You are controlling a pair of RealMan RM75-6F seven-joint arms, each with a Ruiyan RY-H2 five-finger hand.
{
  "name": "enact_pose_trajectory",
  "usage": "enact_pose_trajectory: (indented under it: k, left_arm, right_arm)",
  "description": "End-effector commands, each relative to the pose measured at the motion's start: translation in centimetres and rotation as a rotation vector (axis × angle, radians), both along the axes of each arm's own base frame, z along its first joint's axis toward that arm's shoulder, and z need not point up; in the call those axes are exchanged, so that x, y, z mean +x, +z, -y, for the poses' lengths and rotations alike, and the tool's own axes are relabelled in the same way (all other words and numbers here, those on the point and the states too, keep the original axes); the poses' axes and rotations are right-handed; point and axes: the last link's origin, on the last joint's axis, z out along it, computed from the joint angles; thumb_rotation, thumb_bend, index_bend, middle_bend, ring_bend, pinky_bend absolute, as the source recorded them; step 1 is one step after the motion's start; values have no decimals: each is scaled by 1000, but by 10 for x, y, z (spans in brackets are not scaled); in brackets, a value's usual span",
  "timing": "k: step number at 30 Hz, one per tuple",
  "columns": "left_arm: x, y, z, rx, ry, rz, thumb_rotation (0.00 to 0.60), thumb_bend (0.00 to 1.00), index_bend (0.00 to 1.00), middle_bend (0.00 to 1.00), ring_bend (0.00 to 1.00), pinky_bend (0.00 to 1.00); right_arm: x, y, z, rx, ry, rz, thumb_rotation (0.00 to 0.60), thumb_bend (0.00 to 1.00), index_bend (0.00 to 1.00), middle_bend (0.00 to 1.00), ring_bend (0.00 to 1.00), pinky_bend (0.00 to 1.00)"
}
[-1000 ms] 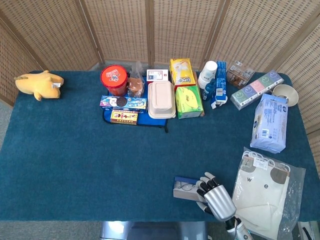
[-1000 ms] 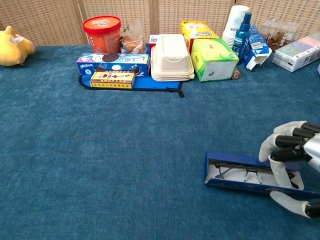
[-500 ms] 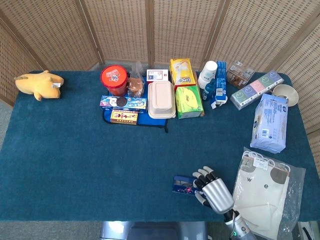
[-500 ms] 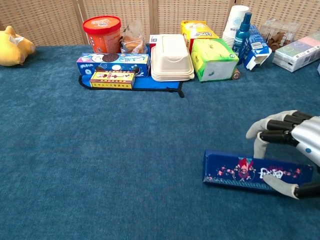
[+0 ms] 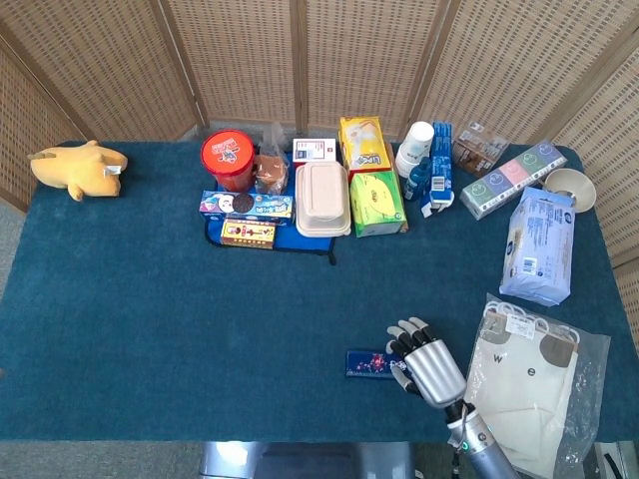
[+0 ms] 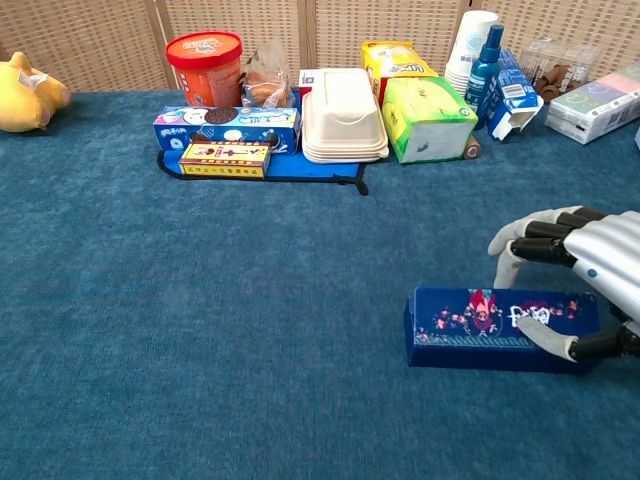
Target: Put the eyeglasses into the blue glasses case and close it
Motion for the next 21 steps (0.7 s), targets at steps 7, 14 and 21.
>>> enact_pose_trajectory:
  k: [7, 14, 21]
  left_arm:
    - [-1, -3, -2, -9, 6, -1, 600, 131, 117, 160, 18, 0]
    - [-1, -3, -2, -12, 11, -4, 600, 131, 117, 160, 19, 0]
    - [-2, -2, -1, -8, 19, -4, 600, 131, 117, 160, 19, 0]
  right_arm:
    - [-1, 2, 12, -16, -13, -17, 600, 327, 416, 288, 222, 230]
    - [-1, 2, 16, -17, -12, -30, 600, 327, 403, 286, 221, 228]
    - [4, 11, 14, -29, 4, -46, 600, 325, 362, 274, 210, 218]
